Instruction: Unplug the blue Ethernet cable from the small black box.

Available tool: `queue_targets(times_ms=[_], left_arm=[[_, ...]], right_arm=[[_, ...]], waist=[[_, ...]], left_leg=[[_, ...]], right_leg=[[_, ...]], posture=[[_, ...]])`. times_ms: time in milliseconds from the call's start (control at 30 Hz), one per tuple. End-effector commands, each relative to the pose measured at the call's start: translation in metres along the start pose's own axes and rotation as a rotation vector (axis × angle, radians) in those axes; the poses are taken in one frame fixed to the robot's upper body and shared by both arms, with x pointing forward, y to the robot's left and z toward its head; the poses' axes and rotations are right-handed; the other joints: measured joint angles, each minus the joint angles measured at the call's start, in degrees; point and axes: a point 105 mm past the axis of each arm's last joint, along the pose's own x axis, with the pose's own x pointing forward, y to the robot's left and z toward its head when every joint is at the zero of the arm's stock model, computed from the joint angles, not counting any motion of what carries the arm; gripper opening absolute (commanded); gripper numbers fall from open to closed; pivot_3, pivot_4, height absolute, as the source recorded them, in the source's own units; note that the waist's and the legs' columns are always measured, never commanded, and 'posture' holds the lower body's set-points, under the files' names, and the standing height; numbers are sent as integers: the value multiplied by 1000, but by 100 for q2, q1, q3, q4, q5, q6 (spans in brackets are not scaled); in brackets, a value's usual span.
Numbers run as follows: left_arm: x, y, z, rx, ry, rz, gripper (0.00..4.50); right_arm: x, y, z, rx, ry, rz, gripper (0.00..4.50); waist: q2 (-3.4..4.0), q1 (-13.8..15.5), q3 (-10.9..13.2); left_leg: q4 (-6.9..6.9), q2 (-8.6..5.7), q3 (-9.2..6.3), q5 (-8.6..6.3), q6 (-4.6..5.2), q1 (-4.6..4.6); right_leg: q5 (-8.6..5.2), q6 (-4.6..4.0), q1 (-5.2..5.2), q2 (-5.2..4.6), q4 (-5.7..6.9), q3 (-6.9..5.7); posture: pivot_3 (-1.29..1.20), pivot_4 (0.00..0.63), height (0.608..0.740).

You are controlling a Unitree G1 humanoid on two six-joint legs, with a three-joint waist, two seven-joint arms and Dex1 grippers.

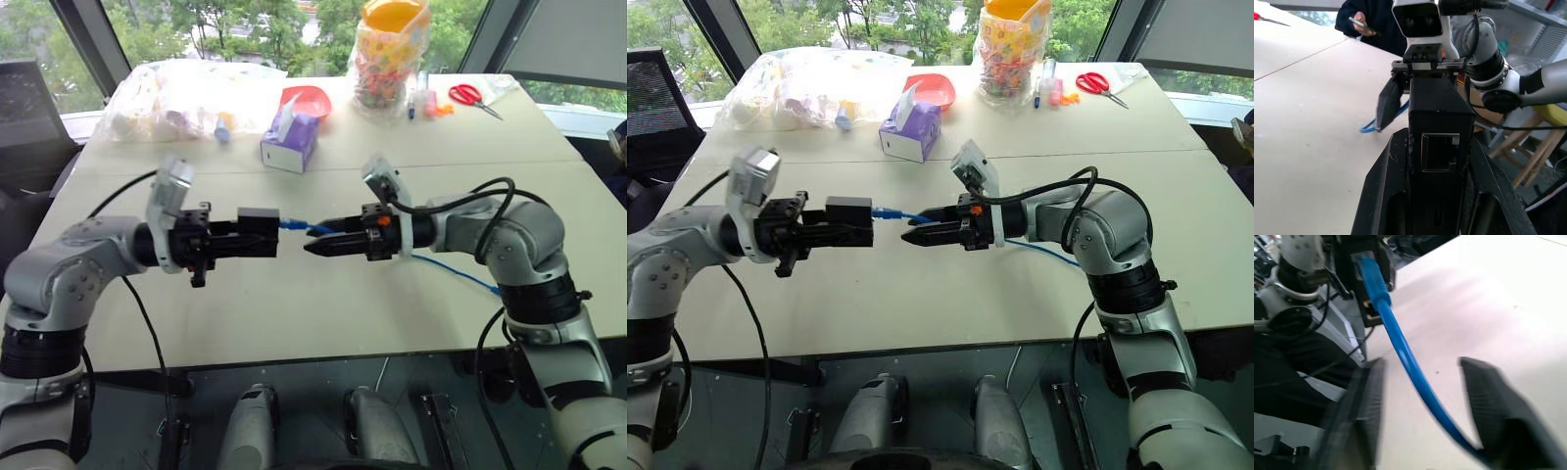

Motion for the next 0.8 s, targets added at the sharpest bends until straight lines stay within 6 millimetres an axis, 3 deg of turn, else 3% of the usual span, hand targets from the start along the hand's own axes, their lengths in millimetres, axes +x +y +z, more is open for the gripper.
queue_targets(times_ms=[33,200,500,800], left_arm=[[-3,-5,9,36,-25,-15,548],[-4,-4,8,35,-21,-11,548],[1,-5,-1,27,-8,-24,548],[1,-3,-2,27,-14,-19,548]], right_arm=[[-3,2,8,-29,-17,-3,3150],[-7,0,12,-15,-26,-7,3150],[-1,12,41,-24,-104,37,3150],[4,23,42,-37,-94,69,3150]], waist=[[0,0,0],[0,3,0],[0,-5,0],[0,-2,0]], left_leg=[[0,0,0,0,0,0],[1,0,0,0,0,0],[-3,1,0,0,0,0],[0,0,0,0,0,-5]], right_leg=[[0,0,0,0,0,0],[0,0,0,0,0,0],[0,1,-1,2,0,0],[0,0,-1,0,-1,0]], posture=[[0,150,735],[0,150,735],[0,150,735],[0,150,735]])
